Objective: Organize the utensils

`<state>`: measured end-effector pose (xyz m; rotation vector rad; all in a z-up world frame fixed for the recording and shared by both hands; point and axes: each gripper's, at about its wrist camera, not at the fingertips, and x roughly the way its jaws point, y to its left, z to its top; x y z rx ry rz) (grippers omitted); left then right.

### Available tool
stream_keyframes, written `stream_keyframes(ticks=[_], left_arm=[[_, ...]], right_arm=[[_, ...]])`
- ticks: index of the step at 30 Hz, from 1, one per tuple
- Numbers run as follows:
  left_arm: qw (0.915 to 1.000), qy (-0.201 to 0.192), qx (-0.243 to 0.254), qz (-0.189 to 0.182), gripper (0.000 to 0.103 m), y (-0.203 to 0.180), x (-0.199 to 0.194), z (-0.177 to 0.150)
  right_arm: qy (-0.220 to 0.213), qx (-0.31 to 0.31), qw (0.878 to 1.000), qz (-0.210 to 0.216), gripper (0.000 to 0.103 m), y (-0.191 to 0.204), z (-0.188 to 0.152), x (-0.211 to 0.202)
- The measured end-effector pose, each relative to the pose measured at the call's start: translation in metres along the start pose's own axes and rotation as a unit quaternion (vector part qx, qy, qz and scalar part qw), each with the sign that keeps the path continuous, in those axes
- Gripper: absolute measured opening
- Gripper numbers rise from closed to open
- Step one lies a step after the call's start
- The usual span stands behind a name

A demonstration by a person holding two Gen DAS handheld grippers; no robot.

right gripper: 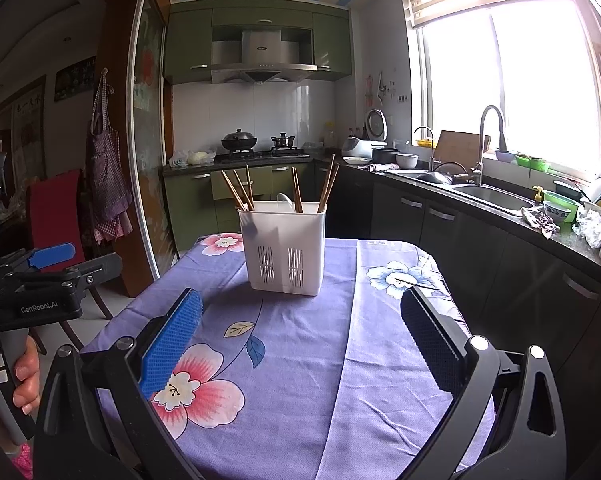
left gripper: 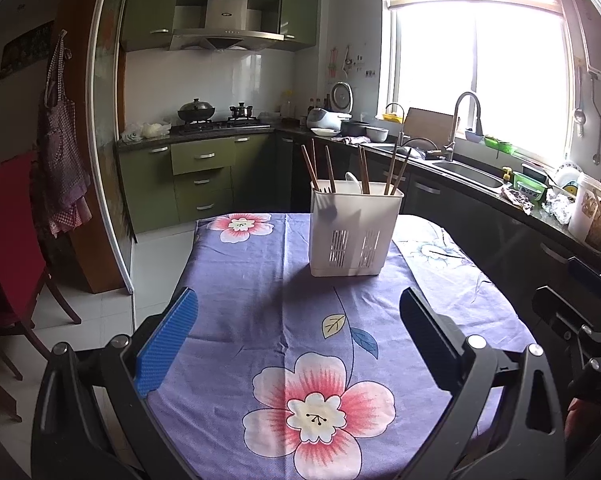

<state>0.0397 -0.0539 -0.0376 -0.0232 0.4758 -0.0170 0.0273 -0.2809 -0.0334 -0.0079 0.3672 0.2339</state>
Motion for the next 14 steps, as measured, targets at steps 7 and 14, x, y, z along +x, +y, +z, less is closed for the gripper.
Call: stream_keyframes(ticks=[7, 14], left_arm=[[0.9999, 0.006, 0.013, 0.004, 0.096, -0.003, 0.004, 0.0], [0.9993, 0.037, 0.005, 0.008, 0.096, 0.003, 0.025, -0.003]], right_arm=[[0.002, 0.001, 1.0, -0.001, 0.098, 0.0, -0.002, 0.002], [0.009, 0.003, 1.0, -0.006, 0.098, -0.003, -0.006, 0.01]])
